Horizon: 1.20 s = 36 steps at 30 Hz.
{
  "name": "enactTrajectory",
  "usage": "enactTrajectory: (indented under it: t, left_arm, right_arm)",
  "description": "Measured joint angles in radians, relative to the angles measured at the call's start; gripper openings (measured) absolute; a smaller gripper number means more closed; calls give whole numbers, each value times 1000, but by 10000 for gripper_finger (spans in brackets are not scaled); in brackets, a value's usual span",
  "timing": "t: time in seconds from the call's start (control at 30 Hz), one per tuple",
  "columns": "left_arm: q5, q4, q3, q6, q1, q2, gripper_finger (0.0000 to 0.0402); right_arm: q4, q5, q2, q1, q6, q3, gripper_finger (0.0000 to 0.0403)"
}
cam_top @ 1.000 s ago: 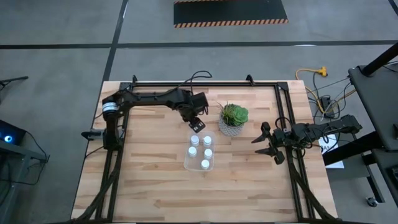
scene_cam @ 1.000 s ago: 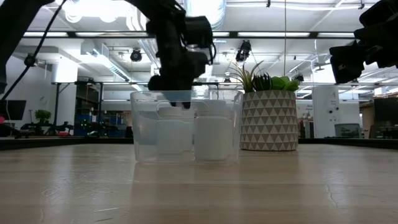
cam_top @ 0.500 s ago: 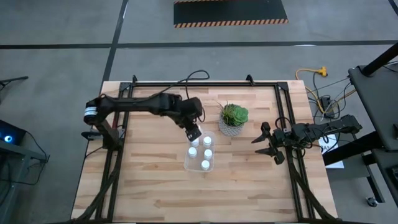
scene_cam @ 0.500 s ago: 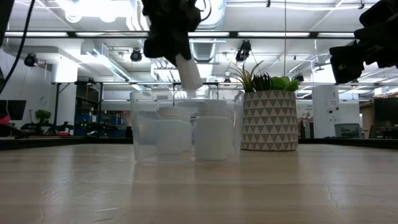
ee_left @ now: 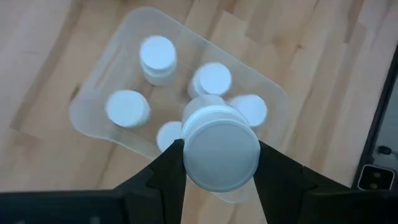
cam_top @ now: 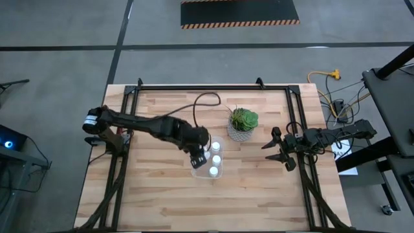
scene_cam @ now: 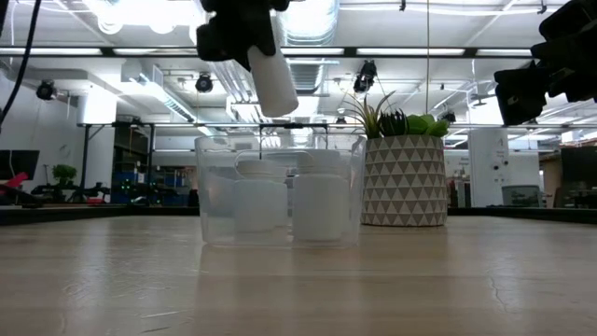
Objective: Pick and place pill bottles into a basket
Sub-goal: Put the white medicine bottle into the transparent bin
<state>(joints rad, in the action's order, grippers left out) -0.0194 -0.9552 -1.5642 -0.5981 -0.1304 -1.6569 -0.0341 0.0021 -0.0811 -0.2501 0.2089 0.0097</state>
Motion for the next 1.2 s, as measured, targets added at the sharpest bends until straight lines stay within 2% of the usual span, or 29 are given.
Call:
enactTrajectory:
  t: [0.4, 1.0, 1.2]
  left_arm:
    - [-69, -15, 26, -51, -112, -20, 140]
    - [-65, 12, 41, -17, -146, -195, 140]
    - [-50, 77, 96, -18, -153, -222, 140]
  right_arm:
    - [0, 0, -1, 0, -1, 0, 201]
    - [0, 0, 0, 0, -1, 0, 201]
    - [0, 0, 0, 0, -2, 0, 201]
